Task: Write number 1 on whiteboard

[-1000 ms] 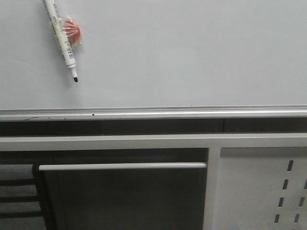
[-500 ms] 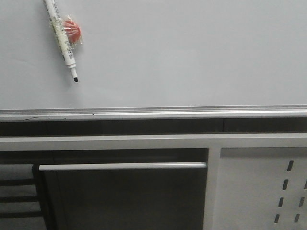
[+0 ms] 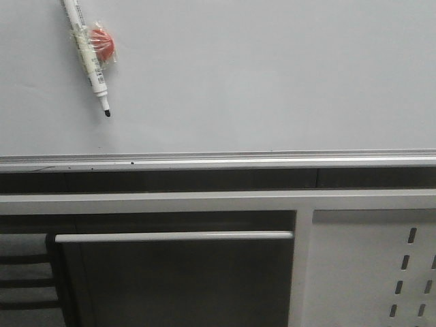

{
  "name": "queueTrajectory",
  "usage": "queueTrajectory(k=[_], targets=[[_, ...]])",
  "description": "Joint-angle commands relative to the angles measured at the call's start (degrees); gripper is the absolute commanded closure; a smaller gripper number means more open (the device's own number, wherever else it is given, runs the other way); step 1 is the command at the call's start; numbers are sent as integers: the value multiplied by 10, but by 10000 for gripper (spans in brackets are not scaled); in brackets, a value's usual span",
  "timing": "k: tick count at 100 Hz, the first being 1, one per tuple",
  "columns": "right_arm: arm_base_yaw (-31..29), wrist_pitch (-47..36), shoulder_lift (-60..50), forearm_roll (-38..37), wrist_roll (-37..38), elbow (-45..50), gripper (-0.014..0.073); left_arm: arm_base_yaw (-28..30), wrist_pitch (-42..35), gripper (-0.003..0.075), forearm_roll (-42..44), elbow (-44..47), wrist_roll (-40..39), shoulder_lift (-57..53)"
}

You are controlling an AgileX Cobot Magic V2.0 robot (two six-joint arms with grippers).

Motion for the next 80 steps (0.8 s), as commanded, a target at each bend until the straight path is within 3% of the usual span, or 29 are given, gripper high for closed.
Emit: queueTrajectory(k=[1,33,53,67,80], targets=[[-3,-53,-10,11,-2,15,657,1,-52,741,-30,24,-6,-14],[-3,-113,-10,159,-2,15,657,1,-71,741,-238,24,-6,-14],[-3,-122,-10,339,-2,12,657,1,-63,741,-479,15,-6,-14],[-3,-84,-1,353,-2,-24,649,1,5,741,-475,-29,3,-3],[-3,-38,70,322,-2,-87,636,1,79,741,-431,-111,59,54]])
